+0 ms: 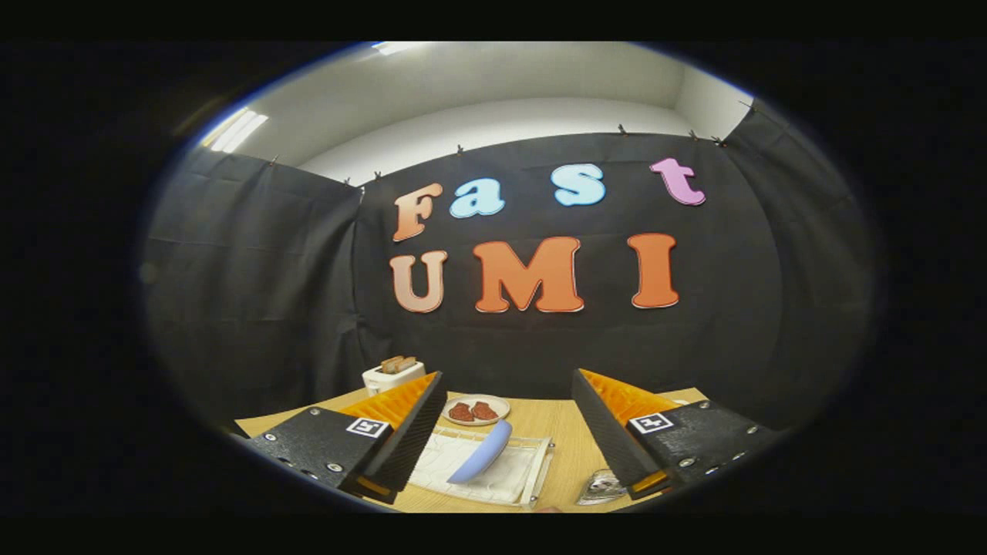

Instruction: Take the plate from the dish rack, then take the spoon from the basket and place it into the plate.

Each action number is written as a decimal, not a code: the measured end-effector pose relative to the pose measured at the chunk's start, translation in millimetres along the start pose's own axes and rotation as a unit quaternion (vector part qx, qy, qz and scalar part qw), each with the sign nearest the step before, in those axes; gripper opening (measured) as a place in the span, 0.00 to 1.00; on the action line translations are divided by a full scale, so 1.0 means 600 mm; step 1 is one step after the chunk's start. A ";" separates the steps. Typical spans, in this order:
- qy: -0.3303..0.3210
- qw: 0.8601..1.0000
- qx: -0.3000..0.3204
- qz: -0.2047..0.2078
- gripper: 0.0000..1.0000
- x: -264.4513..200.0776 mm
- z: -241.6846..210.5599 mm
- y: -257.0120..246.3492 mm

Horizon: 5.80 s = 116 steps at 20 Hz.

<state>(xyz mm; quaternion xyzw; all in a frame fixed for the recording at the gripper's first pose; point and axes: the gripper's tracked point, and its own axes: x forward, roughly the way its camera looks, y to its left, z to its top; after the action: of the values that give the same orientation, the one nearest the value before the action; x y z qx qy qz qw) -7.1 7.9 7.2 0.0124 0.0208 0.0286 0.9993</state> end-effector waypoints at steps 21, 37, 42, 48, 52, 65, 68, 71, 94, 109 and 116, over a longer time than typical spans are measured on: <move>0.348 0.932 0.070 0.075 0.89 0.102 -0.155 0.078; 0.533 0.844 0.046 0.034 0.52 0.160 -0.350 0.052; 0.555 0.832 0.013 -0.003 0.52 0.166 -0.394 0.036; 0.546 0.835 -0.005 -0.069 0.36 0.180 -0.388 0.007; 0.527 0.844 -0.038 -0.092 0.30 0.197 -0.366 -0.003; 0.446 0.886 -0.045 -0.122 0.26 0.163 -0.240 -0.050; 0.428 0.898 -0.039 -0.101 0.26 0.114 -0.214 -0.048; 0.414 0.907 -0.032 -0.074 0.26 0.057 -0.208 -0.042; 0.430 0.874 0.228 0.007 0.25 -0.193 -0.468 -0.023; 0.407 0.866 0.290 -0.031 0.32 -0.204 -0.593 0.017; 0.332 0.905 0.259 -0.061 0.57 -0.196 -0.554 -0.033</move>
<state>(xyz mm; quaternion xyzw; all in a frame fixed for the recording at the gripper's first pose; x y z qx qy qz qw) -137.6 -10.7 -320.6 0.2597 0.3588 -0.0368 0.8958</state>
